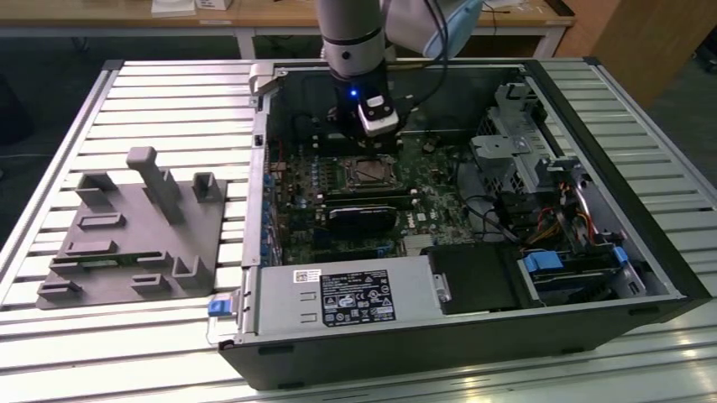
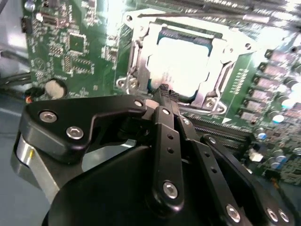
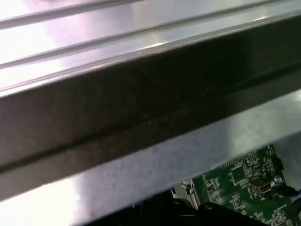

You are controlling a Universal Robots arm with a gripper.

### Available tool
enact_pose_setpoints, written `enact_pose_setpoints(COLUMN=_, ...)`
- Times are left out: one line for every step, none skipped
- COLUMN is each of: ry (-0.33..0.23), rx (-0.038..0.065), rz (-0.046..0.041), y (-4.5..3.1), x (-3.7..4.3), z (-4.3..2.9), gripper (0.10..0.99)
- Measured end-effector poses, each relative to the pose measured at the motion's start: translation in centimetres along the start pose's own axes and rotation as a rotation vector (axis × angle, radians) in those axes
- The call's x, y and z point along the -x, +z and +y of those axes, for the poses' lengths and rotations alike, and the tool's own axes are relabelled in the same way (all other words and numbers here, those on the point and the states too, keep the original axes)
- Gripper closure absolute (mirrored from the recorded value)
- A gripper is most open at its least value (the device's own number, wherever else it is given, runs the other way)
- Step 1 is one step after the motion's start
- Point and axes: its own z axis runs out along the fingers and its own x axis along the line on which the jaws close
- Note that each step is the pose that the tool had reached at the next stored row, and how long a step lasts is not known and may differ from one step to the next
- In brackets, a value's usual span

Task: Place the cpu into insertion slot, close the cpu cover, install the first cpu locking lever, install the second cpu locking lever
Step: 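Install the first cpu locking lever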

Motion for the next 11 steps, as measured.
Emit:
enact_pose_setpoints(ry=-0.001, rx=-0.01, rz=0.0059, y=0.01, x=0.08, z=0.0, gripper=0.98)
enact_pose_setpoints(ry=-0.003, rx=-0.018, rz=0.0109, y=0.03, x=0.15, z=-0.01, gripper=0.98)
enact_pose_setpoints(ry=-0.004, rx=-0.026, rz=0.0157, y=0.04, x=0.22, z=-0.03, gripper=0.98)
enact_pose_setpoints(ry=-0.005, rx=-0.035, rz=0.0201, y=0.05, x=0.28, z=-0.04, gripper=0.98)
enact_pose_setpoints(ry=-0.006, rx=-0.042, rz=0.0241, y=0.06, x=0.34, z=-0.06, gripper=0.98)
enact_pose_setpoints(ry=-0.007, rx=-0.048, rz=0.0267, y=0.07, x=0.4, z=-0.11, gripper=0.98)
enact_pose_setpoints(ry=-0.008, rx=-0.052, rz=0.0271, y=0.06, x=0.43, z=-0.2, gripper=0.98)
enact_pose_setpoints(ry=-0.008, rx=-0.054, rz=0.0265, y=0.06, x=0.47, z=-0.3, gripper=0.98)
enact_pose_setpoints(ry=-0.007, rx=-0.055, rz=0.0259, y=0.07, x=0.51, z=-0.4, gripper=0.98)
enact_pose_setpoints(ry=-0.007, rx=-0.057, rz=0.0254, y=0.07, x=0.55, z=-0.51, gripper=0.98)
enact_pose_setpoints(ry=-0.007, rx=-0.058, rz=0.025, y=0.07, x=0.59, z=-0.62, gripper=0.98)
